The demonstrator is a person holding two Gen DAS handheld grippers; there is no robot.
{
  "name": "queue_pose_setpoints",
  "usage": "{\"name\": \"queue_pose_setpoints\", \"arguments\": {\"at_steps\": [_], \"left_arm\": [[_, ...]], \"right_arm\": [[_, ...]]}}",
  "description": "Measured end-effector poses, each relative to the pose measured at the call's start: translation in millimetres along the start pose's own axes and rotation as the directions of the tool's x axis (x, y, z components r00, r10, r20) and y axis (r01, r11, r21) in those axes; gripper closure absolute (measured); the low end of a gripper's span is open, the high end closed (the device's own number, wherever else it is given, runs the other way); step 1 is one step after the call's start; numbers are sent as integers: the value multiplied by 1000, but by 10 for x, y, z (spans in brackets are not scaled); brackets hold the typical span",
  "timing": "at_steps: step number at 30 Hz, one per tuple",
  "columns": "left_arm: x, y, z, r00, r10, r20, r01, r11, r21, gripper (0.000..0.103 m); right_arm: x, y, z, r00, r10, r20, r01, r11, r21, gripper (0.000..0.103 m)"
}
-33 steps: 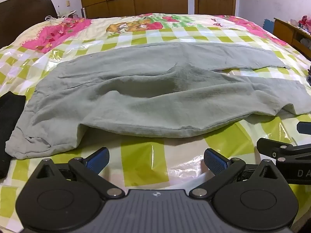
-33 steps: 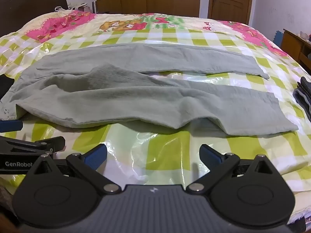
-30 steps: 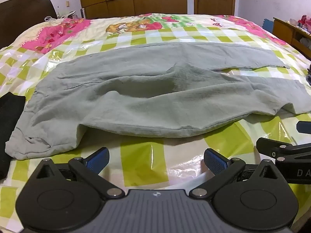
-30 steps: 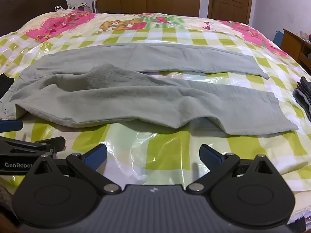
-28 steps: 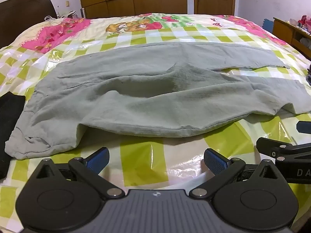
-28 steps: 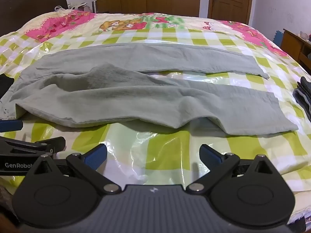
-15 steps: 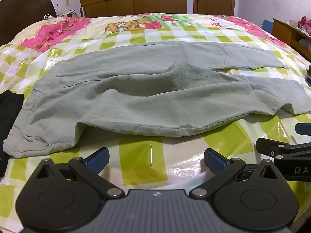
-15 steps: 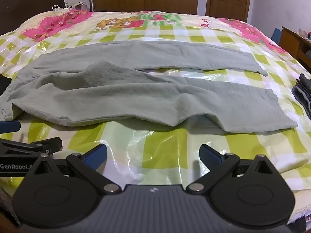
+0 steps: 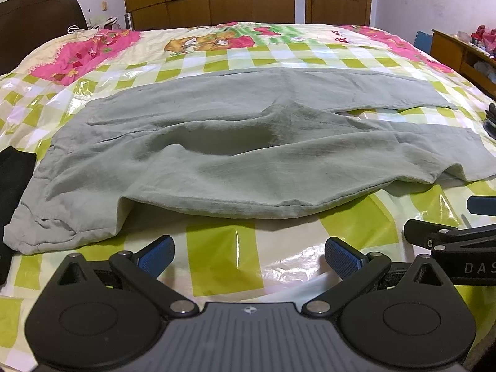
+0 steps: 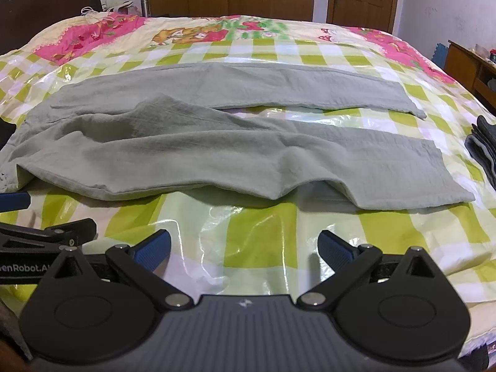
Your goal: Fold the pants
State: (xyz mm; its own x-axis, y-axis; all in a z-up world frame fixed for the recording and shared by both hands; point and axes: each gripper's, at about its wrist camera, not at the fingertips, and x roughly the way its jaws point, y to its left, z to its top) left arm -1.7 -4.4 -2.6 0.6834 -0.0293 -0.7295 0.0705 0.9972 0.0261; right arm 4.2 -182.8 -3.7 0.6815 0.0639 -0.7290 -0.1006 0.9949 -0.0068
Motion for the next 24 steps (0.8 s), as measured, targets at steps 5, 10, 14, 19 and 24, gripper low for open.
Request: {"name": "queue_pose_setpoints", "arguments": {"at_steps": [5, 10, 14, 19, 24], "left_arm": [[-8, -8, 0, 1000, -2, 3, 2, 1000, 5, 0], [-10, -11, 1, 1000, -4, 4, 4, 1000, 7, 0], [-14, -15, 4, 1000, -7, 7, 7, 1000, 10, 0], [-26, -32, 6, 1000, -16, 13, 16, 1000, 14, 0], [-38, -63, 10, 999, -24, 21, 23, 999, 28, 0]], "right_arm": [[4, -8, -2, 1000, 3, -2, -3, 1000, 4, 5], [9, -12, -3, 1000, 5, -4, -5, 1000, 8, 6], [10, -12, -3, 1000, 5, -6, -5, 1000, 8, 7], [8, -14, -1, 1000, 6, -5, -6, 1000, 8, 9], [15, -18, -4, 1000, 5, -8, -5, 1000, 11, 11]]}}
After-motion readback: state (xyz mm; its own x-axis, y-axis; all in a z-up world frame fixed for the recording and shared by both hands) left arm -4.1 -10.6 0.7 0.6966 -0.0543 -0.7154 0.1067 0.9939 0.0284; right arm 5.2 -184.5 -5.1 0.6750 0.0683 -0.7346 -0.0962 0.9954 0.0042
